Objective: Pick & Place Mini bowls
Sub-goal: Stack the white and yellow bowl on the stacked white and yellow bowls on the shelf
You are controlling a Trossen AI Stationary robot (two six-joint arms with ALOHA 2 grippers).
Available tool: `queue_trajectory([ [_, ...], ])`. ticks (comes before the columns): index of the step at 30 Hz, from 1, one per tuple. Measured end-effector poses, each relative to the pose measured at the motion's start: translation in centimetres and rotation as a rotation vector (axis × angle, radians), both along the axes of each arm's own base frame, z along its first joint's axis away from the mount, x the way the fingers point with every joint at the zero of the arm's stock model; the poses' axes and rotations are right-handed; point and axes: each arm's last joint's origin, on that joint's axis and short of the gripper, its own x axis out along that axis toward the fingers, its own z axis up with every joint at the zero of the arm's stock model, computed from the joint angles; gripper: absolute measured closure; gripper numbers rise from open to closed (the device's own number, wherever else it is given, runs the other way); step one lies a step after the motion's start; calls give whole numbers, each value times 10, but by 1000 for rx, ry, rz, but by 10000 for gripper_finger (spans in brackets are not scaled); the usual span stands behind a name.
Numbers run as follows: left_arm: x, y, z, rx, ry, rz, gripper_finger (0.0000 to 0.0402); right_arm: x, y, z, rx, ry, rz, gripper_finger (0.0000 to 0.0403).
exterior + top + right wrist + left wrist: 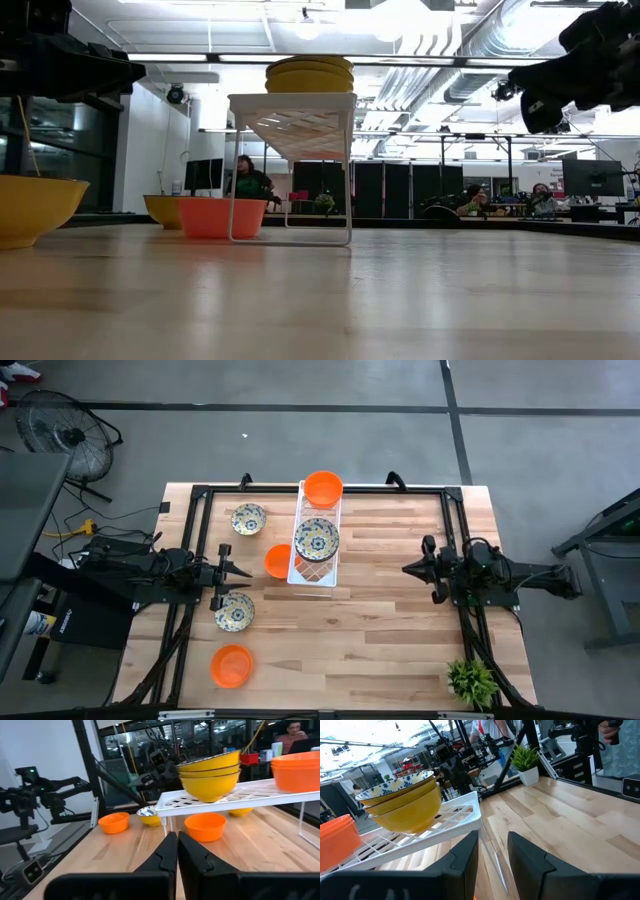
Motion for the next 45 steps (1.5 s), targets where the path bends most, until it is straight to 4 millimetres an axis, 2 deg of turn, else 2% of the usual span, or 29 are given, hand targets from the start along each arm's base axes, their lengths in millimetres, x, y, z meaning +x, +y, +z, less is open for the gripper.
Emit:
queue_trajectory([
  [32,0,0,0,2,-2,4,300,0,-1,0,-2,4,-22,393],
  [45,0,5,2,73,-26,172,300,0,-1,0,-2,5,-22,396],
])
